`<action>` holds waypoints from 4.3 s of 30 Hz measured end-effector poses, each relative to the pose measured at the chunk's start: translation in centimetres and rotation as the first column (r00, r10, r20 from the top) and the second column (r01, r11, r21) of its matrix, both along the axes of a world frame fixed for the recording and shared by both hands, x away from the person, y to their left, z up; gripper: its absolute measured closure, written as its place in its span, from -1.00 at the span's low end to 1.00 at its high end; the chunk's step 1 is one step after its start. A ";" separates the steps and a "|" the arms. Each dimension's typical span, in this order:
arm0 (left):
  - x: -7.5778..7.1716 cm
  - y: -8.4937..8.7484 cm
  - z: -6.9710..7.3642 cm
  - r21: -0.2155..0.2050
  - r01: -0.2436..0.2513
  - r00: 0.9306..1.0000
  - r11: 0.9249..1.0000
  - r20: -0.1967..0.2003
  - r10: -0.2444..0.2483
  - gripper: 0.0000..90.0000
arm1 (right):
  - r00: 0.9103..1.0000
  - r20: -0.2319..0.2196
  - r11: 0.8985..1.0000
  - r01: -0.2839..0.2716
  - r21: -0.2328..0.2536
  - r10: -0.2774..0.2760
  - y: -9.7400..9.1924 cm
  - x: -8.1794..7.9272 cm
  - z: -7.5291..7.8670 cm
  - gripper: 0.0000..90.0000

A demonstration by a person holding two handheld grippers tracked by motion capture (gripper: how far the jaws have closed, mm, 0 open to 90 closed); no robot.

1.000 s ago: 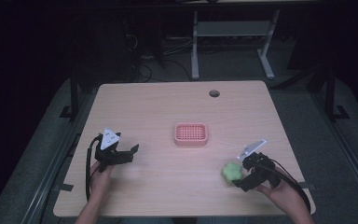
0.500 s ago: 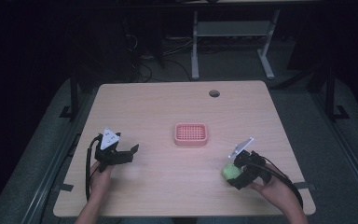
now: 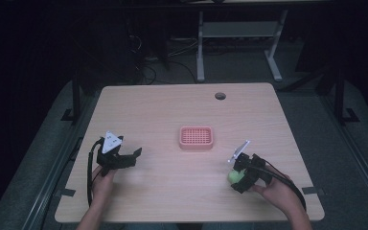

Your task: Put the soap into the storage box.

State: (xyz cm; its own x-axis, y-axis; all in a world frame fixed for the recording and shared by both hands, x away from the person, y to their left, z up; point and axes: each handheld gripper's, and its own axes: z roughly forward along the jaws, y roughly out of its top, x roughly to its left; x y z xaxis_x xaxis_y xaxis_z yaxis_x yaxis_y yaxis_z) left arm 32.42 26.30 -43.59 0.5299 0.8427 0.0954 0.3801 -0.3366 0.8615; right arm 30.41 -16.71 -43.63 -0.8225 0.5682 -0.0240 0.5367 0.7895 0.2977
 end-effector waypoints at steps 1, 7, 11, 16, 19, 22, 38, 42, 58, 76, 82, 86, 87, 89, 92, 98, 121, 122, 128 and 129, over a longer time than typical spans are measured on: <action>0.0 0.0 0.0 0.001 0.000 1.000 1.000 0.001 0.000 -0.68 | 1.000 0.003 1.000 -0.001 -0.009 0.001 0.1 0.1 0.0 -0.66; 0.0 0.0 0.0 0.000 -0.001 1.000 1.000 0.001 0.001 -0.68 | 1.000 -0.018 0.999 -0.009 -0.031 0.009 0.4 0.3 -0.4 -0.58; 0.0 0.1 0.0 -0.003 -0.002 1.000 1.000 0.004 0.002 -0.68 | 1.000 -0.018 0.999 -0.017 -0.033 0.016 0.5 0.4 -0.5 -0.54; 0.0 0.0 0.0 0.000 -0.001 1.000 1.000 0.001 0.001 -0.68 | 0.999 -0.026 0.999 -0.021 -0.041 0.020 0.7 0.4 -0.6 -0.52; 0.0 0.1 0.0 -0.003 -0.001 1.000 1.000 0.004 0.001 -0.68 | 0.999 -0.029 0.999 -0.023 -0.049 0.021 0.8 0.4 -0.7 -0.48; 0.0 0.1 0.1 -0.003 -0.002 1.000 1.000 0.001 0.002 -0.68 | 0.999 -0.029 0.998 -0.025 -0.058 0.023 0.9 0.4 -0.7 -0.47; -0.1 -0.1 0.1 -0.004 0.003 1.000 1.000 0.004 -0.003 -0.68 | 0.999 -0.030 0.998 -0.027 -0.055 0.026 0.9 0.5 -0.6 -0.46; -0.1 0.0 0.1 -0.006 0.000 1.000 1.000 0.011 0.000 -0.68 | 0.999 -0.030 0.998 -0.032 -0.053 0.030 0.9 0.4 -0.6 -0.45; -0.1 0.1 0.2 -0.009 -0.007 1.000 1.000 0.013 0.007 -0.68 | 0.998 -0.033 0.996 -0.060 -0.069 0.058 1.1 0.3 -0.5 -0.44; -0.1 0.2 0.2 -0.012 -0.008 1.000 1.000 0.004 0.008 -0.68 | 0.997 -0.070 0.997 -0.047 -0.061 0.043 1.0 0.7 -0.7 -0.44; -0.1 0.2 0.2 -0.013 -0.012 1.000 1.000 0.012 0.012 -0.68 | 0.997 -0.067 0.996 -0.054 -0.072 0.049 1.1 0.6 -0.7 -0.43; -0.1 0.4 0.2 -0.017 -0.020 1.000 1.000 0.015 0.020 -0.68 | 0.997 -0.049 0.997 -0.056 -0.046 0.054 0.8 0.4 -0.8 -0.43; -0.1 0.4 0.2 -0.017 -0.020 1.000 1.000 0.015 0.020 -0.68 | 0.998 -0.045 0.997 -0.055 -0.045 0.053 0.9 0.4 -0.7 -0.43; -0.1 0.4 0.2 -0.017 -0.021 1.000 1.000 0.015 0.021 -0.68 | 0.999 -0.017 0.998 -0.051 -0.038 0.051 0.9 0.4 -0.1 -0.43; -0.1 0.5 0.3 -0.016 -0.023 1.000 1.000 0.015 0.023 -0.68 | 0.998 0.014 0.998 -0.053 -0.020 0.053 1.0 0.6 0.8 -0.43; -0.2 0.7 0.4 -0.024 -0.028 0.999 0.999 0.021 0.029 -0.68 | 0.998 0.018 0.998 -0.062 -0.009 0.062 1.6 1.4 2.3 -0.43; 0.1 0.8 0.1 -0.035 -0.034 0.999 0.999 -0.002 0.034 -0.68 | 0.997 0.036 0.996 -0.066 0.053 0.064 2.8 5.0 5.8 -0.43; 0.1 0.8 0.1 -0.036 -0.033 0.999 0.999 -0.003 0.033 -0.68 | 0.997 0.036 0.996 -0.066 0.053 0.064 2.8 5.0 5.8 -0.43; 0.1 0.8 0.1 -0.043 -0.035 0.999 0.998 0.002 0.036 -0.68 | 0.996 0.041 0.996 -0.075 0.045 0.074 3.7 5.8 6.4 -0.43; 0.1 0.8 0.1 -0.044 -0.035 0.999 0.998 0.002 0.035 -0.68 | 0.997 0.036 0.996 -0.073 0.047 0.071 3.8 5.9 6.4 -0.43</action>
State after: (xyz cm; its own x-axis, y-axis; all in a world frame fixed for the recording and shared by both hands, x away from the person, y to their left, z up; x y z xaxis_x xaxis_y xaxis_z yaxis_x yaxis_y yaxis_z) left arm 32.51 27.12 -43.45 0.4996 0.8642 0.0592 0.3886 -0.2846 0.8764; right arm 36.31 -12.95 -37.23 -0.8605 0.5088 -0.0269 0.4678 0.8098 0.3541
